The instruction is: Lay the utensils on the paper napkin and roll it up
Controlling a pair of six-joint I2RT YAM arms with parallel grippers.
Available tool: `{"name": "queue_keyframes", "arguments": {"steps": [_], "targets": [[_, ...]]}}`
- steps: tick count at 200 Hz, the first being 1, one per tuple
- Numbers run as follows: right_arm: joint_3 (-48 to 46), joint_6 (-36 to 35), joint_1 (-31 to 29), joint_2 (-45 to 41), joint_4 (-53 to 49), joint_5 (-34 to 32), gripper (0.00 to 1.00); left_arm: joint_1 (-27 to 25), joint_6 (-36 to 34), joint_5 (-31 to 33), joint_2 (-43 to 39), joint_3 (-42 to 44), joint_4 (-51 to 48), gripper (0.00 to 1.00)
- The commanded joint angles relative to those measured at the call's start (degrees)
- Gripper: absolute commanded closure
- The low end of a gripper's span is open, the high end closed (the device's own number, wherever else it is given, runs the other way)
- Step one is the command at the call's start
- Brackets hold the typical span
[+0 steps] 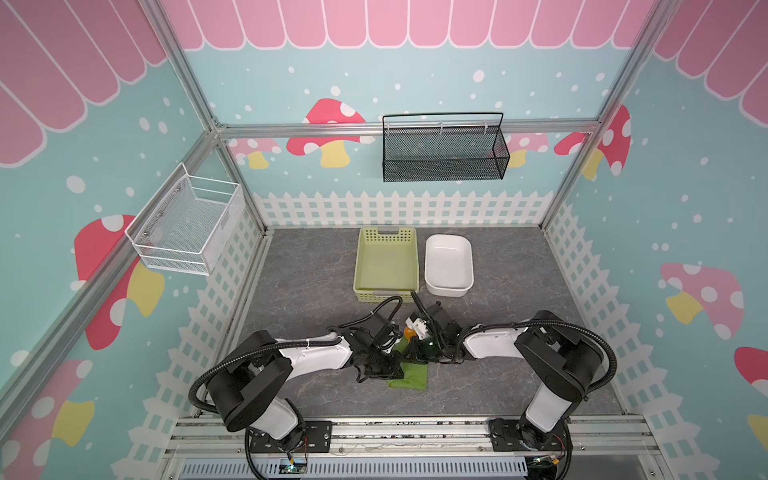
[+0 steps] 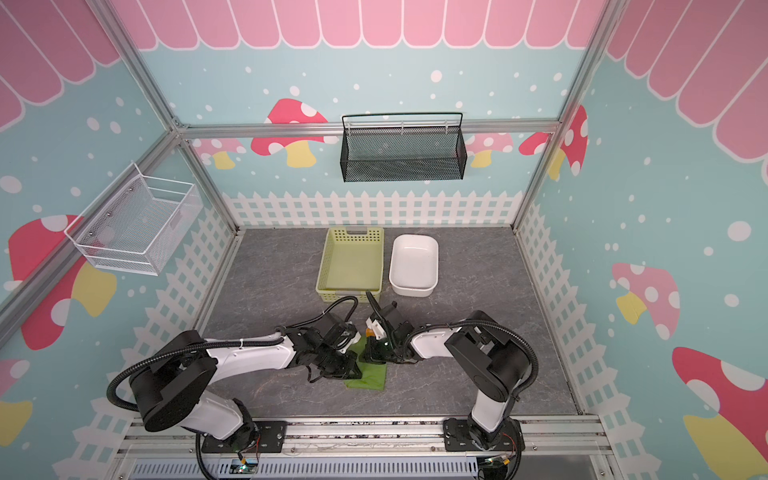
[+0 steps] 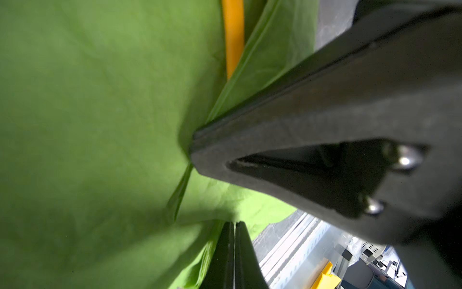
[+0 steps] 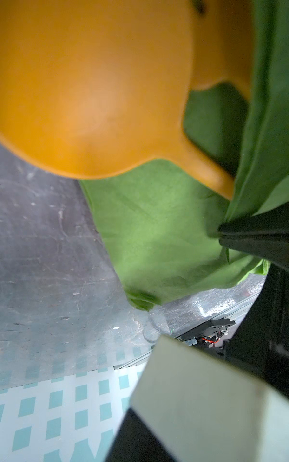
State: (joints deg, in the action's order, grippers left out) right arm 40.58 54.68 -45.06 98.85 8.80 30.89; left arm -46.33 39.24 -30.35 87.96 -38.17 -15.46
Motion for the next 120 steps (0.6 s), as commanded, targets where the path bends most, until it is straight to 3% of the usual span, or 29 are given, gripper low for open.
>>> {"name": "queue_keyframes", "arguments": {"steps": [1,47,120], "targets": [[-0.29,-0.62,-0.38,1.69,-3.52,-2.38,1.00,-0.59,-0.04,-1.60,1.67,0.82,-0.27,0.91],[-0.03,-0.89,-0.38,1.61,-4.11,-2.44,1.00,-0.70,-0.47,2.26,5.05,1.26,-1.11,0.93],[0.01,-1.06,-0.38,1.53,-4.42,-2.59,1.00,-0.78,-0.32,0.54,-3.06,1.41,-2.47,0.90]]}}
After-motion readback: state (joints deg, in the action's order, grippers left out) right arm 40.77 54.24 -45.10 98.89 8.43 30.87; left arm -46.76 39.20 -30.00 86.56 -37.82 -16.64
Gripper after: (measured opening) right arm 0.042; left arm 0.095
